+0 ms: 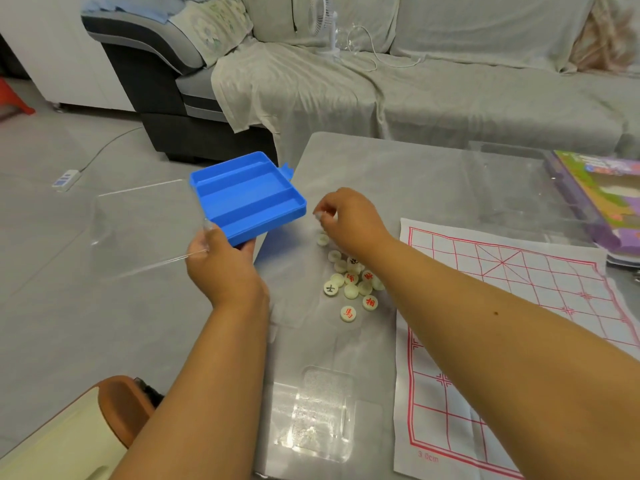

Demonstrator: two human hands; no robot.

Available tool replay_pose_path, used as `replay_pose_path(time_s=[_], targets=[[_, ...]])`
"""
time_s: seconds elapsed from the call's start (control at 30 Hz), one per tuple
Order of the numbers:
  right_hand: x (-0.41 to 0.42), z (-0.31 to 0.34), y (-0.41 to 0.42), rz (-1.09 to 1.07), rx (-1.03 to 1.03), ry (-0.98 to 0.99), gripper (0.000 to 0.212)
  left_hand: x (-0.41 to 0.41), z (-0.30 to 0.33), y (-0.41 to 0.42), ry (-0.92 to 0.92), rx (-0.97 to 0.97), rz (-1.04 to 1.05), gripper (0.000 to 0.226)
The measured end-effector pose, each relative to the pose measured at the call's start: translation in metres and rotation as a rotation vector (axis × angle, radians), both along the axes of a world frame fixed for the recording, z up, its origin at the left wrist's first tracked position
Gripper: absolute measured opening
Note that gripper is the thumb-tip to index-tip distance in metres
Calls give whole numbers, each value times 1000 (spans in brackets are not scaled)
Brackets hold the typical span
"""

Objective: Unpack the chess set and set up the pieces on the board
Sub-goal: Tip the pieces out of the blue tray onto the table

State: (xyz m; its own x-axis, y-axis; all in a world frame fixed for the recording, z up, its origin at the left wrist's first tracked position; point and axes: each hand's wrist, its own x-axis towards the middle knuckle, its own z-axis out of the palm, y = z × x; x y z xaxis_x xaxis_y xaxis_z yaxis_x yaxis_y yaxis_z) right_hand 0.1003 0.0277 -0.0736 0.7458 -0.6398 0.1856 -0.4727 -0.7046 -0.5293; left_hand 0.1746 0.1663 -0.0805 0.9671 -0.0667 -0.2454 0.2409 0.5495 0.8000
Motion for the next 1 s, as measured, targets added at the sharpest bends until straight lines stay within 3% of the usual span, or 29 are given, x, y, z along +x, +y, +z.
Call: replay_pose_path(time_s=[0.03, 0.13, 0.2, 0.3, 0.4, 0.5, 0.57, 0.7, 1.0], targets=[[-1, 6, 1, -65, 152, -100, 23, -2, 2, -1, 6, 0, -26, 24], [-6, 27, 5, -135, 867, -363, 40, -10, 6, -6, 7, 61, -152, 31], [-14, 36, 7, -119, 1098, -443, 41, -19, 10, -10, -14, 82, -260, 31], [-33, 41, 5, -150, 1136, -509, 34, -30, 13, -15, -55, 94, -394, 31], [-57, 41, -5, -235, 1170, -601, 30, -40, 19, -22, -142, 241, -495, 35], [-82, 44, -23, -377, 1125, -649, 23, -45, 24, -29, -168, 350, -483, 27], [-97, 45, -40, -472, 1053, -605, 22, -45, 29, -38, -151, 368, -454, 16], [-112, 46, -71, -558, 1023, -629, 17, -34, 43, -81, -77, 319, -530, 17], [-103, 26, -128, -774, 990, -687, 12, -9, 36, -178, 113, 408, -767, 11]])
